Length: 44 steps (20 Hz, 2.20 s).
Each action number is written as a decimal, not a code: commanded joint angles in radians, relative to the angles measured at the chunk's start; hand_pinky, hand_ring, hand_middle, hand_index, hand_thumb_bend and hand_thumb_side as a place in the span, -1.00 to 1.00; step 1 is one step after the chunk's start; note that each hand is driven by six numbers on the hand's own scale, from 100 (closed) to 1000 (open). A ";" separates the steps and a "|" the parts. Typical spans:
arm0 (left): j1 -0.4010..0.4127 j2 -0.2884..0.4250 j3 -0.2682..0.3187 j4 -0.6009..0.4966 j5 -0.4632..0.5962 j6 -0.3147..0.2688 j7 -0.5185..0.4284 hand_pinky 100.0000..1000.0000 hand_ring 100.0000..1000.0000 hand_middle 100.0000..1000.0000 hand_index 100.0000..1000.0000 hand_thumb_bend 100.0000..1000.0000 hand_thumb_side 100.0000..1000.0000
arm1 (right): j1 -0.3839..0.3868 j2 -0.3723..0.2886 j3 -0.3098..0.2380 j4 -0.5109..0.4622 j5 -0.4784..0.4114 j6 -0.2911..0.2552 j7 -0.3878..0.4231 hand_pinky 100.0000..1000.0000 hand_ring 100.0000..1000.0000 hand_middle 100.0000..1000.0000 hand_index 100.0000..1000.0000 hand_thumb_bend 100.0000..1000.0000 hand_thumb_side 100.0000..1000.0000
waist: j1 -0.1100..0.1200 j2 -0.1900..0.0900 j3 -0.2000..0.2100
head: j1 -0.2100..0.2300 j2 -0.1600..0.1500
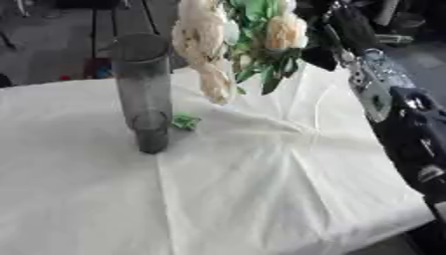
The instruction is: Arrange flowers into the vase.
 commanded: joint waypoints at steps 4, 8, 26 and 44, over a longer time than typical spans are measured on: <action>-0.006 0.031 0.004 -0.008 -0.002 0.000 -0.001 0.53 1.00 0.78 0.72 0.55 1.00 | -0.111 -0.043 -0.006 0.044 -0.017 -0.002 0.002 -1.00 -1.00 -1.00 -1.00 -0.99 0.61 | 0.001 -0.021 0.002 | -0.008 0.007; -0.005 0.032 0.002 -0.007 -0.001 0.001 -0.003 0.53 1.00 0.78 0.72 0.55 1.00 | -0.188 -0.029 -0.009 0.079 -0.037 -0.001 -0.003 -1.00 -1.00 -1.00 -1.00 -0.97 0.60 | 0.003 -0.025 0.004 | -0.008 0.009; 0.000 0.030 -0.004 -0.003 0.002 0.004 -0.008 0.53 1.00 0.78 0.73 0.55 1.00 | -0.429 0.099 -0.095 0.121 -0.443 0.078 -0.091 -1.00 -1.00 -1.00 -1.00 -0.75 0.38 | 0.005 -0.040 0.025 | -0.036 0.011; -0.003 0.026 -0.010 0.002 0.005 0.002 -0.009 0.53 1.00 0.79 0.76 0.55 1.00 | -0.504 0.193 -0.074 -0.014 -0.714 0.074 -0.156 -1.00 -1.00 -1.00 -1.00 -0.83 0.40 | -0.001 -0.042 0.045 | -0.053 0.013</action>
